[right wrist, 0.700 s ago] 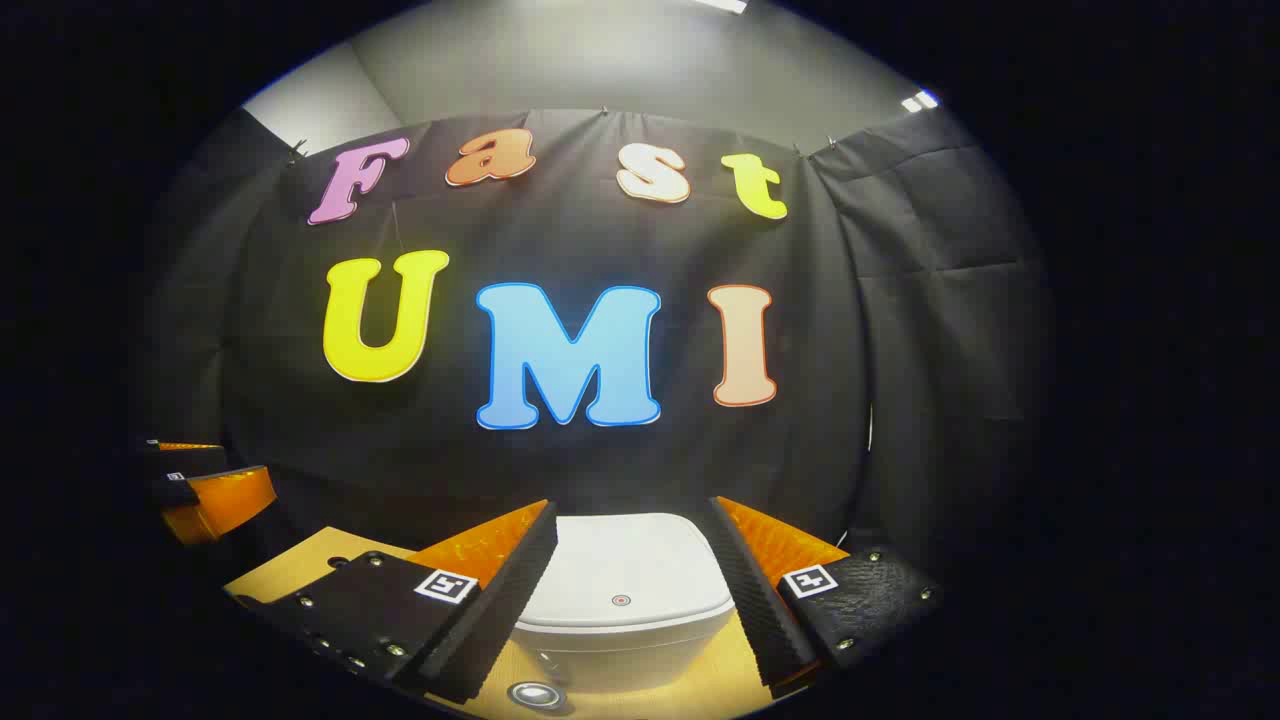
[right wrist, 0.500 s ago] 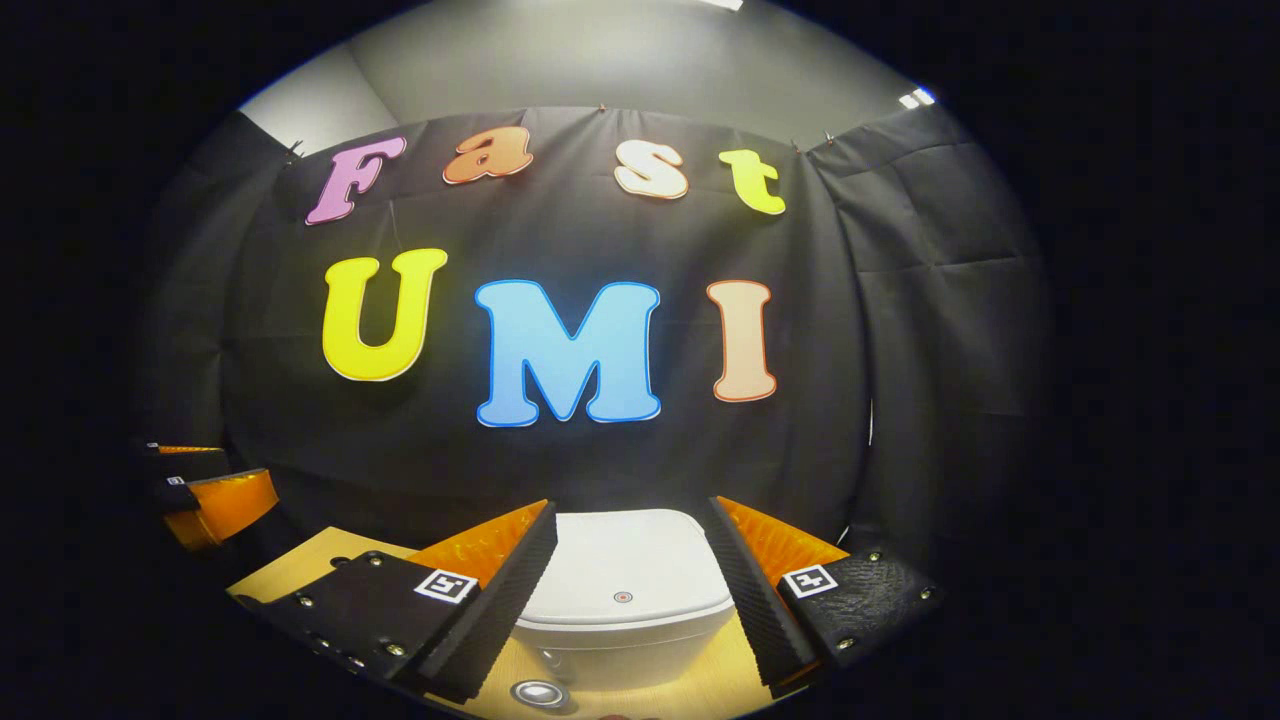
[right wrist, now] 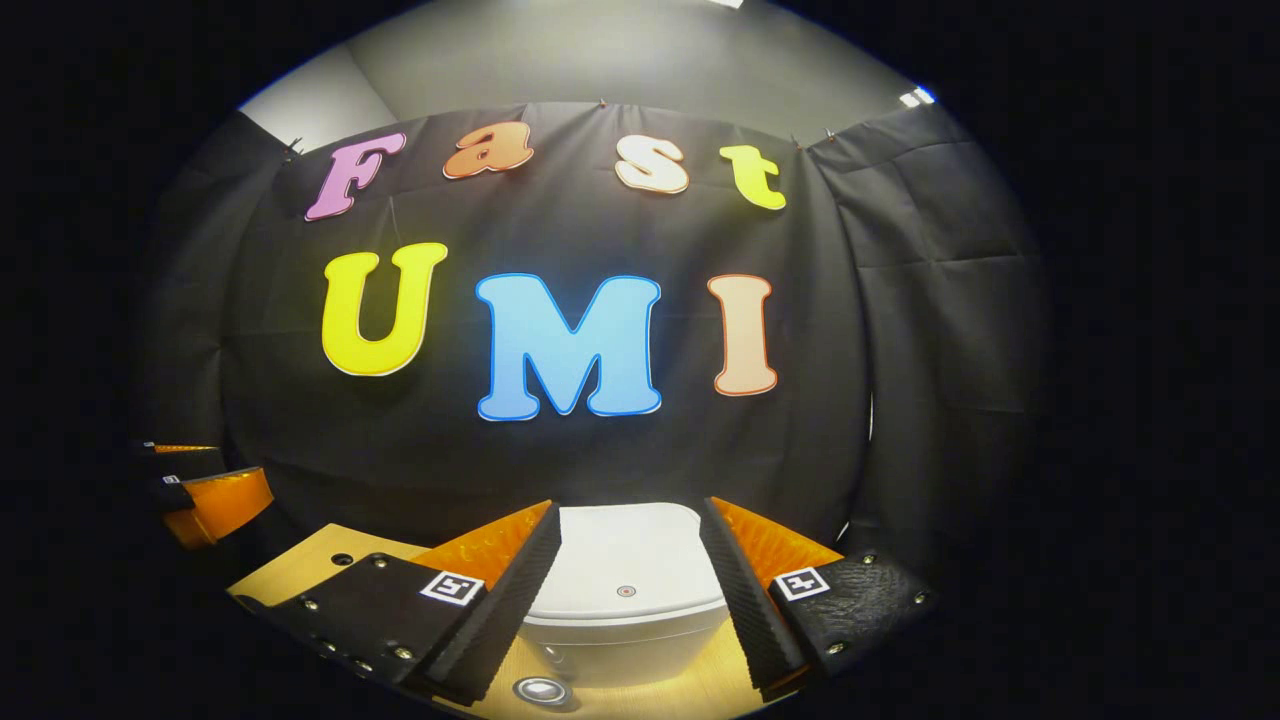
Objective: Press the lid of the desktop garbage bin to open it, pick up the crumpled paper on the desktop and throw it into the bin, then pick up the pop can on the desktop and drop it into the bin, and finally close the garbage bin lid.
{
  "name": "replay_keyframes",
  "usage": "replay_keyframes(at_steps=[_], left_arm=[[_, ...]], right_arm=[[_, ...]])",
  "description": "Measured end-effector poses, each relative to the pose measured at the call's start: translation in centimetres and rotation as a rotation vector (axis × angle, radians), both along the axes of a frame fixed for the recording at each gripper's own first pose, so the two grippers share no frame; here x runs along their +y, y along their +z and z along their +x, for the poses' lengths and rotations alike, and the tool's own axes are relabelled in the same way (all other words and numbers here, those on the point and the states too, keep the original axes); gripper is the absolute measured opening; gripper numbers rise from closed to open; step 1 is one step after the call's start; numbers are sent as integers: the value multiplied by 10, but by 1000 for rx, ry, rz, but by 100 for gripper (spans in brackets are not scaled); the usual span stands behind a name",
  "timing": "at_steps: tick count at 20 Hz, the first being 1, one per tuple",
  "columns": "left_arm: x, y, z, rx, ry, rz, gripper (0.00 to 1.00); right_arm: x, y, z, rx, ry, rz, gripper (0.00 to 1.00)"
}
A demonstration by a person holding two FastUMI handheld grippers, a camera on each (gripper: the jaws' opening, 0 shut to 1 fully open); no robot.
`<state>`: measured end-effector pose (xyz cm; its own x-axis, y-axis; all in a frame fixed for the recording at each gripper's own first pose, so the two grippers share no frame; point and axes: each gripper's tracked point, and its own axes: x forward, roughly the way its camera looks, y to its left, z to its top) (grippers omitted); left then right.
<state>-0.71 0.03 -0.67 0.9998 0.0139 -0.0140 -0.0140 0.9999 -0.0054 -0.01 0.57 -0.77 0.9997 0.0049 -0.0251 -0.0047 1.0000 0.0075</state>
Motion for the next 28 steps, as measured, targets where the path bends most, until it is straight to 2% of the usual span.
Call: replay_keyframes(at_steps=[2,3,4,5,6,7,8,9,10,11,12,14,20,28], left_arm=[[1,-2,1,5,3,-4,92],[1,-3,1,8,6,-6,89],[2,-5,1,10,7,-9,92],[2,-6,1,11,9,-9,96],[3,-6,0,11,10,-8,100],[3,-6,2,12,10,-8,99],[3,-8,2,13,11,-9,97],[3,-9,3,13,11,-11,96],[5,-10,3,14,11,-14,100],[5,-10,3,16,11,-14,100],[4,-13,4,18,10,-13,100],[6,-13,4,21,12,-11,100],[8,-20,6,36,10,-11,100],[13,-28,9,59,25,-1,100]], right_arm=[[1,-2,2,6,7,-2,90],[3,-3,1,10,15,-4,96],[5,-8,2,22,28,-2,78],[7,-8,2,27,37,0,72],[10,-8,2,27,48,3,61],[12,-9,3,29,56,4,56],[11,-10,3,30,52,2,40],[10,-11,2,31,48,-1,29],[12,-14,4,40,54,-4,16],[16,-16,2,47,67,-6,8],[12,-20,2,48,41,-23,8],[11,-18,3,46,47,-18,0],[10,-40,19,123,47,5,1],[5,-91,42,285,47,57,1]])
